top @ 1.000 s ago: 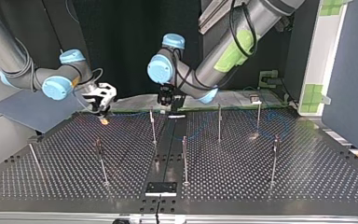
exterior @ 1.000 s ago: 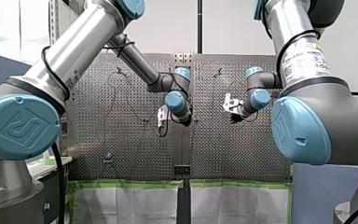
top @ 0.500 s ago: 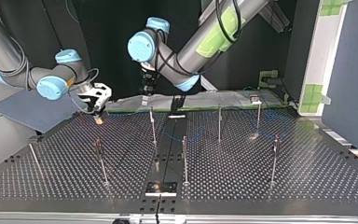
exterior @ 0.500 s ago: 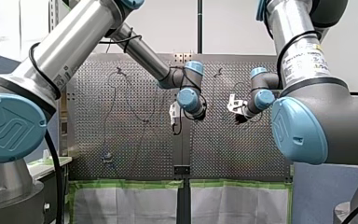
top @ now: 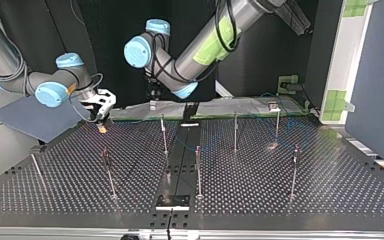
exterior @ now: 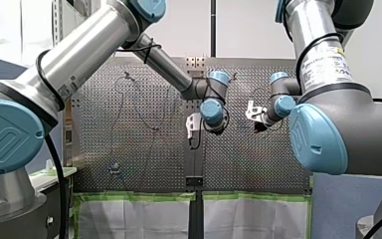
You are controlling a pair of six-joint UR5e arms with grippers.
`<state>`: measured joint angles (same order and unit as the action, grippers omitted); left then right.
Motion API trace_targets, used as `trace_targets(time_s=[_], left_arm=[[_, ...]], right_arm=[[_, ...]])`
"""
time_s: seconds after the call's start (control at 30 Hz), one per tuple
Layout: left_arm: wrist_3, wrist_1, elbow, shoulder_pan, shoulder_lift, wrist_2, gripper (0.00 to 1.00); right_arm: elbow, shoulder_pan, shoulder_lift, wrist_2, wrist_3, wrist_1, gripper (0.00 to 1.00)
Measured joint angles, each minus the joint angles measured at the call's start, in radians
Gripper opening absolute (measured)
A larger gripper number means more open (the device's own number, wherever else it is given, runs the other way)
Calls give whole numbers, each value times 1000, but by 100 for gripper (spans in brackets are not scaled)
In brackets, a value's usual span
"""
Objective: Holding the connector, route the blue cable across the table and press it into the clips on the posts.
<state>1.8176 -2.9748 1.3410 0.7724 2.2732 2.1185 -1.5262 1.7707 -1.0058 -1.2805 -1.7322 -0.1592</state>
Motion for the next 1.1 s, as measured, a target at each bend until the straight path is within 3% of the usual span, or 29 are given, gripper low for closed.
trace_targets(time_s=[0.23,0.57,0.8,1.1], left_arm=[[13,-30,-63,23,44,48,100],[16,-22,-157,32,63,73,100],[23,-63,-220,41,120,91,100],[34,-58,-304,38,202,116,100]], right_arm=[[0,-1,0,28,-1,-1,0],[0,-1,0,32,-2,-2,0],[0,-4,0,33,-2,-2,0],[0,-7,0,33,-2,-3,0]])
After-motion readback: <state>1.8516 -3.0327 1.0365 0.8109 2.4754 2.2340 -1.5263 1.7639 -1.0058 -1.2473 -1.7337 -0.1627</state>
